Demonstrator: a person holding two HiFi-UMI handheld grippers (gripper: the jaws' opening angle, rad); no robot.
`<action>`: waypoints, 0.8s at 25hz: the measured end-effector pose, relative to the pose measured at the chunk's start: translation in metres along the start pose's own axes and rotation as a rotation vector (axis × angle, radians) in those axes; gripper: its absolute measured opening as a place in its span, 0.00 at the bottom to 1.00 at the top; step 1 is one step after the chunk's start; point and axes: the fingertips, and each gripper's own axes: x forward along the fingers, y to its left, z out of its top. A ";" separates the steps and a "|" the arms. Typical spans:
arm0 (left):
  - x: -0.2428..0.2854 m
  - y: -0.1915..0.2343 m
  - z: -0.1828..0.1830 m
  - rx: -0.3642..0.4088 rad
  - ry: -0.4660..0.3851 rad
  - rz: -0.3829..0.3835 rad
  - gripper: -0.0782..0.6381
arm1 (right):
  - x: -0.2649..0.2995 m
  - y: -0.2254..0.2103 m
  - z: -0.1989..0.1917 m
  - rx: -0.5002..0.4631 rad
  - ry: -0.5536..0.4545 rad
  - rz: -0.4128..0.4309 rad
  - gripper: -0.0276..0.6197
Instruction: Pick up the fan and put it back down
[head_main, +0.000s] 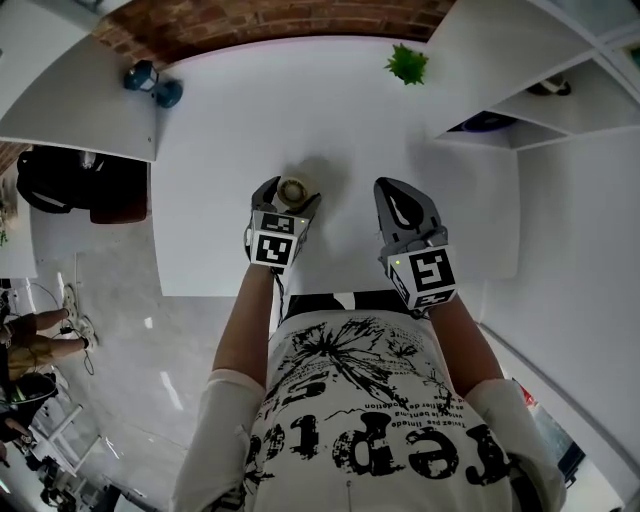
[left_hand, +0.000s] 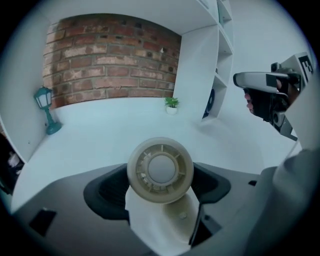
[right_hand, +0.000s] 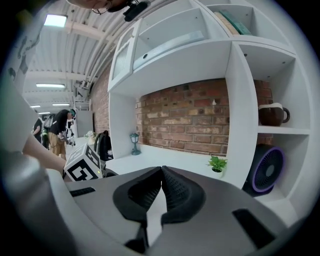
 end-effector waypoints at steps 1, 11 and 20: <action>0.005 0.001 -0.003 -0.002 0.014 -0.002 0.64 | 0.001 -0.001 -0.003 0.005 0.005 -0.001 0.06; 0.027 0.008 -0.024 -0.018 0.102 -0.006 0.64 | 0.012 -0.004 -0.007 0.010 0.029 -0.002 0.06; 0.023 0.010 -0.027 -0.065 0.090 -0.002 0.64 | 0.006 0.002 0.000 -0.005 0.026 -0.002 0.06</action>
